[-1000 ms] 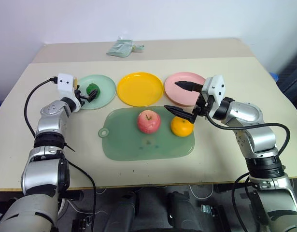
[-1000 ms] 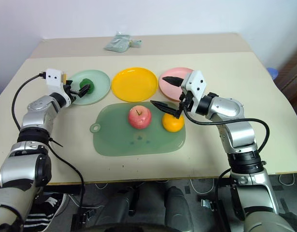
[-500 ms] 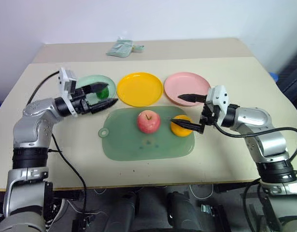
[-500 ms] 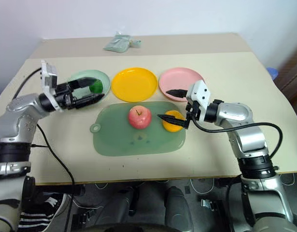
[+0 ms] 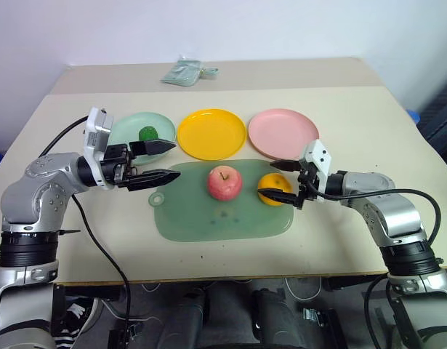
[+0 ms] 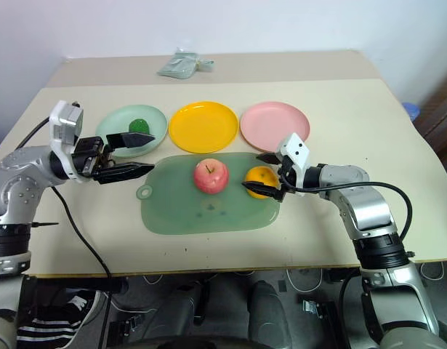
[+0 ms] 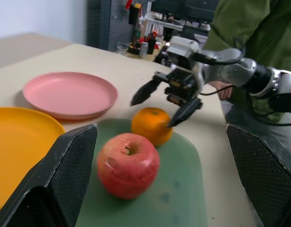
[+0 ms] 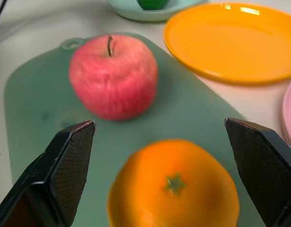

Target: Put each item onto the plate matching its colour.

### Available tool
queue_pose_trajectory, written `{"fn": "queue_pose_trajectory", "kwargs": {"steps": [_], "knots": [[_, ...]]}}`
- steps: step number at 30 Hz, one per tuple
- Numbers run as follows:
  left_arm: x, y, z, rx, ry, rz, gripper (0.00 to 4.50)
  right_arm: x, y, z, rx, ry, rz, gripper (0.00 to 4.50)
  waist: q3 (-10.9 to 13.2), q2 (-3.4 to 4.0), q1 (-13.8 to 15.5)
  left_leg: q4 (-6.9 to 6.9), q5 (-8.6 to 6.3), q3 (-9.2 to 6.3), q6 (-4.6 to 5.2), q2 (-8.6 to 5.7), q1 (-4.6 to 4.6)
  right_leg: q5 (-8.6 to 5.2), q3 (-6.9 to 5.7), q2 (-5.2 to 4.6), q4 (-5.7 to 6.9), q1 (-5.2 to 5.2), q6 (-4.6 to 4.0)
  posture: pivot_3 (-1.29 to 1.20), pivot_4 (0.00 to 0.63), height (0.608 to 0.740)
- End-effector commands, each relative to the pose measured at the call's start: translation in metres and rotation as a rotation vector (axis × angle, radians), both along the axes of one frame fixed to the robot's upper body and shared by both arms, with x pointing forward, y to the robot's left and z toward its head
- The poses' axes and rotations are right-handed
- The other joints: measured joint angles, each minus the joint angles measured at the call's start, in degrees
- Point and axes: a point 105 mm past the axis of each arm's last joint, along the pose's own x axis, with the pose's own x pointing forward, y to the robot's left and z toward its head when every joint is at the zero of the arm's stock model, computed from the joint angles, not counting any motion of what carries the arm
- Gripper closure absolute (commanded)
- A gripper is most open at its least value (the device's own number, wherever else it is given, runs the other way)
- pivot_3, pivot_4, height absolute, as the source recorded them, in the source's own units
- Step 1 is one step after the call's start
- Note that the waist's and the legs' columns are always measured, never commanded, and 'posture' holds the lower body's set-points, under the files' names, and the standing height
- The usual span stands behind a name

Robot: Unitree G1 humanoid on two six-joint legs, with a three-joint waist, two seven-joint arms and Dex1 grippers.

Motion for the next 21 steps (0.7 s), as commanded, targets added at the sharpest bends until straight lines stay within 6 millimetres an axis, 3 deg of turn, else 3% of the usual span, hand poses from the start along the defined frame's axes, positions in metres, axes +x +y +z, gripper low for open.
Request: {"fn": "queue_pose_trajectory", "kwargs": {"steps": [1, 8, 9, 11, 14, 18, 21], "knots": [[-0.010, -0.003, 0.008, 0.009, -0.015, -0.046, 0.06, 0.000, -0.005, -0.002, -0.066, -0.027, -0.007, 0.00, 0.0, 0.00, 0.0, 0.00, 0.00, 0.00, 0.00, 0.00, 0.00, 0.00, 0.00, 0.00, 0.00, 0.00, 0.00, 0.00, 0.150, 0.740], [-0.009, 0.001, 0.001, 0.024, -0.028, -0.017, 0.06, -0.005, -0.008, -0.013, -0.106, 0.020, 0.001, 0.00, 0.0, 0.00, -0.1, 0.00, 0.00, 0.02, 0.00, 0.01, 0.00, 0.00, 0.02, 0.00, 0.00, 0.00, 0.00, 0.00, 0.150, 0.740], [-0.008, 0.002, -0.001, 0.029, -0.036, -0.011, 0.00, -0.004, -0.008, -0.013, -0.102, 0.018, -0.002, 0.59, 0.0, 0.00, -0.1, 0.00, 0.00, 0.02, 0.00, 0.01, 0.00, 0.00, 0.03, 0.00, 0.00, -0.01, 0.00, 0.00, 0.150, 0.740], [-0.007, 0.002, -0.003, 0.031, -0.042, -0.004, 0.00, -0.003, -0.007, -0.010, -0.087, 0.013, -0.003, 1.17, 0.0, 0.00, 0.0, 0.00, 0.00, 0.02, 0.00, 0.03, 0.01, -0.01, 0.03, 0.02, -0.01, -0.01, -0.01, 0.00, 0.150, 0.740], [-0.005, 0.003, -0.005, 0.031, -0.042, 0.001, 0.00, -0.002, -0.005, -0.005, -0.076, -0.008, -0.005, 1.34, 0.0, 0.00, 0.1, 0.00, 0.00, 0.03, 0.00, 0.03, 0.00, 0.00, 0.03, 0.01, -0.02, -0.01, -0.01, 0.00, 0.150, 0.740], [-0.002, 0.004, -0.005, 0.030, -0.052, 0.013, 0.00, 0.000, -0.002, 0.007, -0.029, -0.039, -0.004, 1.34, 0.0, 0.00, 0.0, 0.00, 0.00, 0.03, 0.00, 0.03, 0.00, -0.01, 0.03, 0.01, -0.02, -0.01, -0.02, 0.00, 0.150, 0.740], [0.005, 0.007, -0.004, 0.012, -0.086, 0.054, 0.00, 0.005, 0.006, 0.040, 0.114, -0.098, -0.012, 1.34, 0.0, 0.01, 0.0, -0.01, 0.00, 0.03, 0.00, 0.03, 0.00, -0.01, 0.03, 0.01, -0.02, -0.01, -0.02, 0.00, 0.150, 0.740]]}}
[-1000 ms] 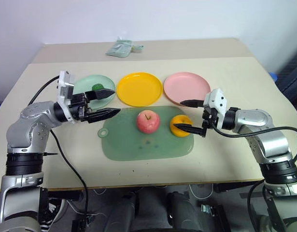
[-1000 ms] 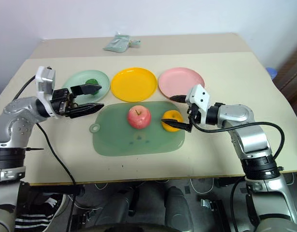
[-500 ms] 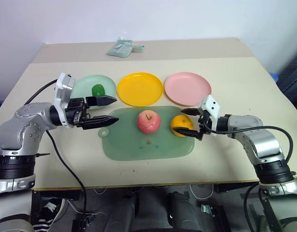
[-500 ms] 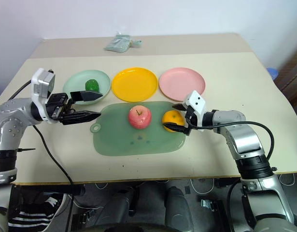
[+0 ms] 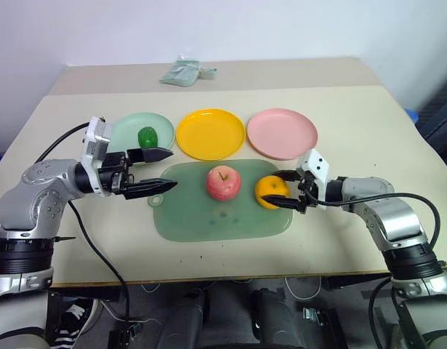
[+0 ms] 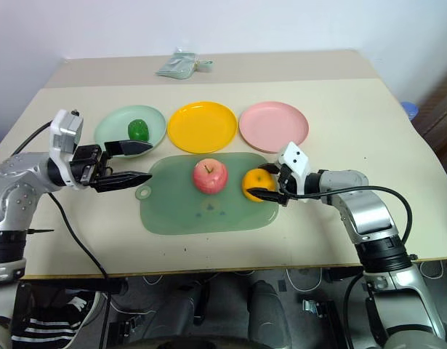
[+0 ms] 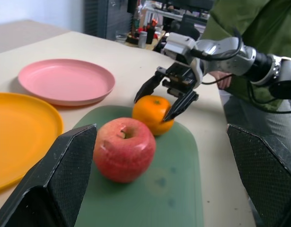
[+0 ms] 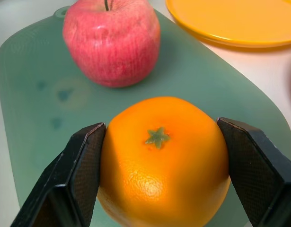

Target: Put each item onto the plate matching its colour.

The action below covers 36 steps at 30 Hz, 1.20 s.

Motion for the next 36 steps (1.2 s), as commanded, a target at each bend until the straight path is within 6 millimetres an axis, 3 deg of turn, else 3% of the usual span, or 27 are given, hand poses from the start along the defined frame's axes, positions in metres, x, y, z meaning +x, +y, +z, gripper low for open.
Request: {"fn": "queue_pose_trajectory", "kwargs": {"steps": [1, 6, 11, 14, 17, 24, 30, 33, 36], "knots": [[0.009, 0.001, 0.009, -0.013, -0.091, 0.047, 0.00, 0.010, 0.010, 0.059, 0.151, -0.181, -0.010, 1.34, 0.0, 0.01, -0.1, 0.00, 0.00, 0.00, 0.00, 0.00, 0.00, 0.00, 0.01, 0.00, 0.00, 0.00, 0.00, 0.00, 0.150, 0.740], [0.029, 0.000, 0.015, -0.027, -0.211, 0.158, 0.00, 0.043, 0.013, 0.092, 0.205, -0.342, -0.124, 1.34, 0.0, 0.01, 0.0, 0.00, 0.00, 0.01, -0.01, 0.00, 0.00, 0.02, 0.01, 0.02, -0.01, -0.02, 0.00, 0.00, 0.150, 0.740], [0.042, 0.001, 0.010, -0.018, -0.265, 0.253, 0.00, 0.077, 0.056, 0.111, 0.258, -0.382, -0.125, 1.34, 0.0, 0.00, -0.5, -0.02, 0.01, 0.06, -0.01, 0.00, 0.02, 0.05, 0.05, 0.05, 0.01, -0.04, -0.01, 0.00, 0.150, 0.740], [0.050, 0.004, 0.004, 0.000, -0.272, 0.324, 0.00, 0.099, 0.085, 0.108, 0.225, -0.390, -0.154, 1.34, 0.0, 0.01, -1.6, -0.10, 0.04, 0.10, -0.07, 0.08, 0.03, 0.10, 0.16, 0.21, 0.06, -0.13, -0.08, 0.00, 0.150, 0.740], [0.053, 0.006, 0.000, 0.003, -0.268, 0.370, 0.00, 0.115, 0.100, 0.098, 0.172, -0.380, -0.199, 1.34, 0.0, 0.01, -1.7, -0.17, 0.05, 0.08, -0.08, 0.10, 0.03, 0.11, 0.21, 0.27, 0.11, -0.18, -0.10, 0.00, 0.150, 0.740], [0.053, 0.012, -0.009, -0.001, -0.267, 0.429, 0.00, 0.129, 0.119, 0.076, 0.124, -0.348, -0.275, 1.34, 0.0, 0.01, -1.8, -0.20, 0.06, 0.07, -0.10, 0.10, 0.04, 0.13, 0.31, 0.34, 0.13, -0.20, -0.11, 0.00, 0.150, 0.740], [0.053, 0.017, -0.016, 0.006, -0.260, 0.447, 0.00, 0.123, 0.140, 0.051, 0.077, -0.319, -0.247, 1.34, 0.0, 0.02, -2.1, -0.27, 0.08, 0.09, -0.13, 0.16, 0.06, 0.15, 0.38, 0.43, 0.16, -0.27, -0.15, 0.00, 0.150, 0.740], [0.053, 0.016, -0.017, 0.008, -0.261, 0.448, 0.00, 0.119, 0.149, 0.044, 0.086, -0.291, -0.223, 0.03, 0.0, 0.02, -2.7, -0.28, 0.09, 0.08, -0.15, 0.17, 0.06, 0.15, 0.38, 0.44, 0.18, -0.29, -0.16, 0.00, 0.150, 0.740], [0.053, 0.016, -0.018, 0.009, -0.263, 0.448, 0.00, 0.118, 0.151, 0.051, 0.120, -0.301, -0.220, 0.03, 0.0, 0.02, -2.7, -0.28, 0.09, 0.06, -0.16, 0.16, 0.06, 0.15, 0.38, 0.44, 0.20, -0.29, -0.16, 0.00, 0.150, 0.740]]}}
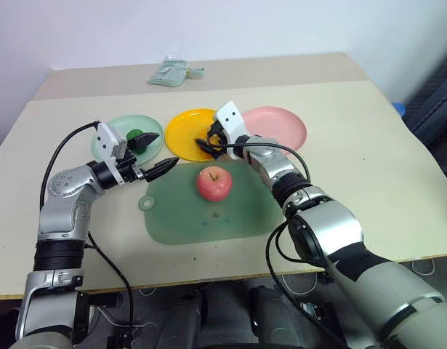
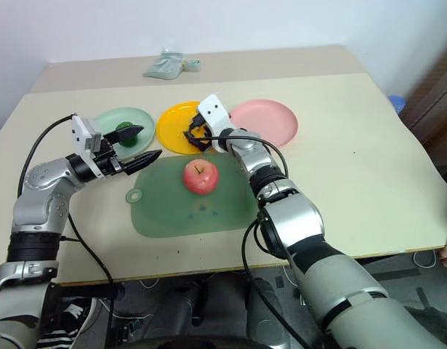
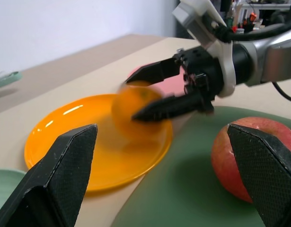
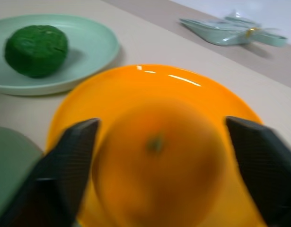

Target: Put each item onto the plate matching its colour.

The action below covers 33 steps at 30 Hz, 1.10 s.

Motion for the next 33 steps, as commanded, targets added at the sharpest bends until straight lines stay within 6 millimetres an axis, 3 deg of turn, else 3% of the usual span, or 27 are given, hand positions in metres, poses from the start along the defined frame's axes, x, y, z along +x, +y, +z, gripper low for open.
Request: {"fn": "queue_pose_trajectory", "kwargs": {"steps": [1, 6, 10, 13, 16, 19, 22, 25, 27, 33], "knots": [[-0.001, 0.002, 0.008, -0.002, -0.041, 0.010, 0.00, 0.002, 0.003, 0.028, 0.059, -0.078, 0.002, 0.03, 0.0, 0.00, 0.0, 0.00, 0.00, 0.00, 0.00, 0.00, 0.00, 0.00, 0.00, 0.00, 0.00, 0.00, 0.00, 0.00, 0.150, 0.740], [-0.003, -0.001, 0.014, -0.009, -0.063, -0.008, 0.00, 0.008, -0.010, 0.059, 0.203, -0.105, -0.017, 0.03, 0.0, 0.01, -0.3, 0.00, 0.00, -0.01, 0.00, 0.00, 0.00, 0.00, 0.00, 0.00, 0.01, 0.00, 0.00, 0.00, 0.150, 0.740], [-0.016, -0.003, 0.020, -0.049, -0.020, -0.103, 0.00, 0.005, -0.034, 0.091, 0.328, -0.130, 0.054, 0.03, 0.0, 0.02, -0.3, 0.00, 0.00, -0.01, 0.00, 0.01, 0.00, 0.00, 0.00, 0.01, 0.01, 0.00, 0.00, 0.00, 0.150, 0.740], [-0.027, -0.003, 0.022, -0.052, -0.009, -0.173, 0.00, -0.008, -0.045, 0.100, 0.339, -0.115, 0.159, 0.03, 0.0, 0.03, -0.3, 0.00, 0.00, -0.01, 0.01, 0.02, -0.01, 0.00, 0.00, 0.01, -0.01, 0.00, 0.00, 0.00, 0.150, 0.740], [-0.037, -0.004, 0.023, -0.043, 0.031, -0.242, 0.00, -0.037, -0.051, 0.104, 0.299, -0.119, 0.262, 0.03, 0.0, 0.02, -0.3, 0.00, -0.01, -0.03, 0.01, 0.05, 0.01, 0.00, -0.01, 0.02, -0.01, 0.01, 0.00, 0.00, 0.150, 0.740], [-0.039, -0.005, 0.024, -0.038, 0.062, -0.265, 0.00, -0.062, -0.051, 0.102, 0.258, -0.101, 0.330, 0.03, 0.0, 0.04, -0.3, 0.01, -0.01, -0.02, 0.02, 0.05, 0.00, -0.01, 0.01, 0.01, 0.02, 0.00, 0.00, 0.00, 0.150, 0.740], [-0.039, -0.002, 0.022, 0.012, 0.068, -0.272, 0.00, -0.092, -0.052, 0.086, 0.148, -0.056, 0.393, 0.03, 0.0, 0.06, -0.2, 0.01, -0.01, 0.01, 0.02, 0.05, 0.01, -0.01, 0.04, 0.01, 0.03, -0.02, -0.01, 0.00, 0.150, 0.740], [-0.040, 0.007, 0.016, 0.038, 0.110, -0.266, 0.00, -0.111, -0.047, 0.077, 0.108, -0.013, 0.414, 0.03, 0.0, 0.04, -0.2, 0.01, -0.02, 0.01, 0.02, 0.05, 0.01, -0.01, 0.04, 0.00, 0.01, -0.02, -0.01, 0.00, 0.150, 0.740], [-0.045, 0.011, 0.012, 0.033, 0.196, -0.280, 0.00, -0.118, -0.044, 0.073, 0.107, 0.027, 0.421, 0.03, 0.0, 0.04, -0.3, 0.01, -0.02, 0.02, 0.02, 0.07, 0.02, -0.01, 0.05, 0.00, 0.01, -0.02, -0.01, 0.00, 0.150, 0.740], [-0.049, 0.014, 0.008, 0.097, 0.196, -0.281, 0.00, -0.129, -0.029, 0.050, 0.045, 0.070, 0.425, 0.03, 0.0, 0.04, 0.4, 0.01, -0.02, 0.03, 0.02, 0.08, 0.01, -0.01, 0.05, -0.02, -0.06, 0.00, -0.02, 0.00, 0.150, 0.740]]}}
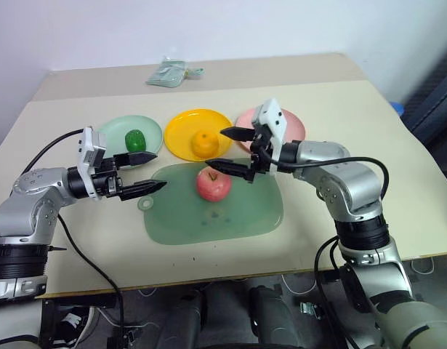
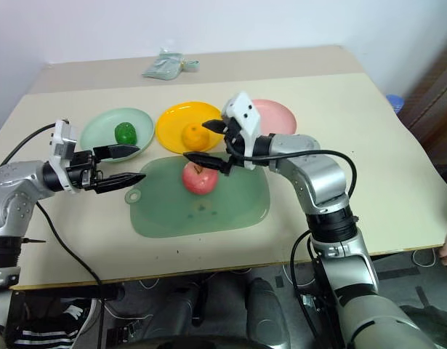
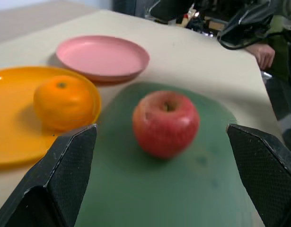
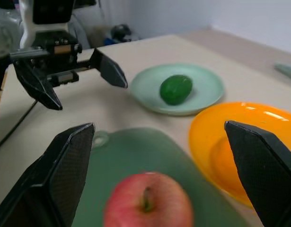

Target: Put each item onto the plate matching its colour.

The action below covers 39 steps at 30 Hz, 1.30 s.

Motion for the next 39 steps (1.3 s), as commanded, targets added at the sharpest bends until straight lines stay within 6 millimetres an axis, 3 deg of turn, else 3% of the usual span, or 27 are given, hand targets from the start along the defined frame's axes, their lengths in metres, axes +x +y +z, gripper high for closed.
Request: {"fn": "queue_pose_trajectory", "kwargs": {"steps": [1, 9, 19, 26, 27, 31, 37, 39], "knots": [[-0.004, 0.000, 0.004, 0.041, -0.028, -0.018, 0.00, -0.011, 0.012, -0.002, -0.020, -0.030, 0.030, 0.03, 0.0, 0.00, 0.4, 0.00, 0.00, 0.00, 0.00, 0.00, 0.00, 0.00, 0.00, 0.00, -0.01, 0.00, 0.00, 0.00, 0.150, 0.740], [-0.008, -0.006, 0.000, 0.046, -0.026, -0.038, 0.00, 0.002, 0.020, -0.046, -0.161, -0.023, -0.056, 0.03, 0.0, -0.02, 1.0, 0.03, 0.00, 0.03, -0.01, -0.01, -0.01, 0.00, 0.00, -0.01, -0.06, 0.02, 0.00, 0.00, 0.150, 0.740], [-0.011, -0.011, 0.000, 0.035, -0.025, -0.055, 0.00, 0.012, 0.012, -0.060, -0.216, -0.011, -0.100, 0.03, 0.0, -0.02, 1.0, 0.02, 0.00, 0.02, 0.00, 0.00, -0.01, 0.00, 0.00, 0.01, -0.05, 0.02, 0.00, 0.00, 0.150, 0.740], [-0.009, -0.017, 0.003, 0.032, -0.035, -0.060, 0.00, 0.008, 0.010, -0.071, -0.246, 0.024, -0.071, 0.03, 0.0, -0.03, 1.0, 0.02, 0.00, 0.03, 0.00, 0.00, -0.01, 0.00, 0.00, 0.01, -0.06, 0.02, 0.00, 0.00, 0.150, 0.740], [-0.009, -0.017, 0.004, 0.033, -0.038, -0.061, 0.00, 0.007, 0.010, -0.071, -0.247, 0.030, -0.067, 0.03, 0.0, -0.03, 1.0, 0.02, 0.00, 0.03, 0.00, 0.00, -0.01, 0.00, 0.00, 0.01, -0.06, 0.03, 0.00, 0.00, 0.150, 0.740], [-0.008, -0.018, 0.004, 0.027, -0.038, -0.059, 0.00, 0.007, 0.011, -0.068, -0.228, 0.033, -0.068, 1.10, 0.0, -0.03, 1.0, 0.02, 0.00, 0.03, 0.00, 0.00, -0.01, 0.00, -0.01, 0.01, -0.05, 0.03, 0.00, 0.00, 0.150, 0.740], [-0.007, -0.015, 0.003, 0.023, -0.037, -0.055, 0.00, 0.007, 0.011, -0.062, -0.209, 0.022, -0.065, 1.16, 0.0, -0.03, 1.0, 0.02, 0.00, 0.03, 0.00, 0.00, -0.01, 0.00, -0.01, 0.01, -0.05, 0.03, 0.00, 0.00, 0.150, 0.740], [-0.008, -0.015, 0.003, 0.017, -0.038, -0.055, 0.00, 0.011, 0.008, -0.045, -0.135, 0.041, -0.075, 1.16, 0.0, -0.03, 1.0, 0.02, 0.00, 0.03, 0.00, 0.00, -0.01, 0.00, -0.01, 0.01, -0.06, 0.03, 0.00, 0.00, 0.150, 0.740]]}}
